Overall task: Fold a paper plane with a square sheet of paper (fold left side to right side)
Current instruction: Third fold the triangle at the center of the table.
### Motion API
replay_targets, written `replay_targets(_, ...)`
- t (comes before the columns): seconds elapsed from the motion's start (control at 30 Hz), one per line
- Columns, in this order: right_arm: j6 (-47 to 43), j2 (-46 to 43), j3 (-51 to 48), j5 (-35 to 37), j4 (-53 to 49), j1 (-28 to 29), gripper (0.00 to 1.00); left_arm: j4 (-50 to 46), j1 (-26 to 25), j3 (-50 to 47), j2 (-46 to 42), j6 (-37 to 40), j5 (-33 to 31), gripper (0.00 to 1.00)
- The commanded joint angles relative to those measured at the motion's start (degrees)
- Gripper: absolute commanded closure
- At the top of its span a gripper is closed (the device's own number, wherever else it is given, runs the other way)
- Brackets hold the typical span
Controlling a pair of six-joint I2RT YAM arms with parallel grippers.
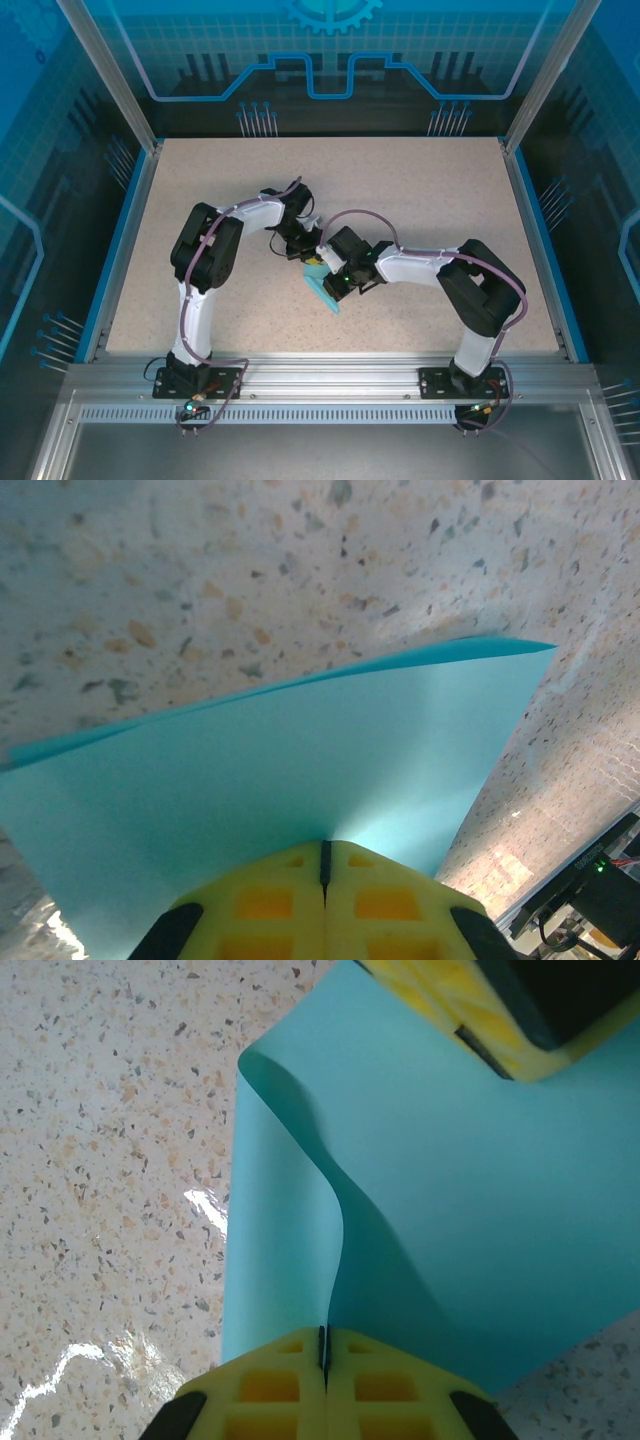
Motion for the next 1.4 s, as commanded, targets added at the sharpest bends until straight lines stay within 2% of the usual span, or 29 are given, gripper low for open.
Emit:
replay_targets(0.0,0.8,-1.1,-0.7,-1.3,0.2,-0.6,1.0,-1.8,-0.9,-0.3,2.8,0.4,-3.0,0.94)
replay_targets(0.7,1.2,2.0,-0.2,-0.3,-1.1,0.3,1.0,-1.6,-1.1,-0.6,2.5,0.3,-3.0,0.93)
replay_targets(1.0,1.4,3.0,-0.9,0.1,-2.3,0.7,1.0,-3.4,-0.5,1.9,0.4,0.5,-3.5,0.82)
replay_targets(1.27,1.2,3.2,-1.0,0.3,-3.1,0.7,1.0,-7.4,3.1,7.7,-2.8,1.9,-5.1,0.68)
replay_targets(1.37,1.1,3.1,-0.9,0.2,-3.2,0.7,1.0,-7.0,4.6,5.9,-5.4,1.6,-5.6,0.68)
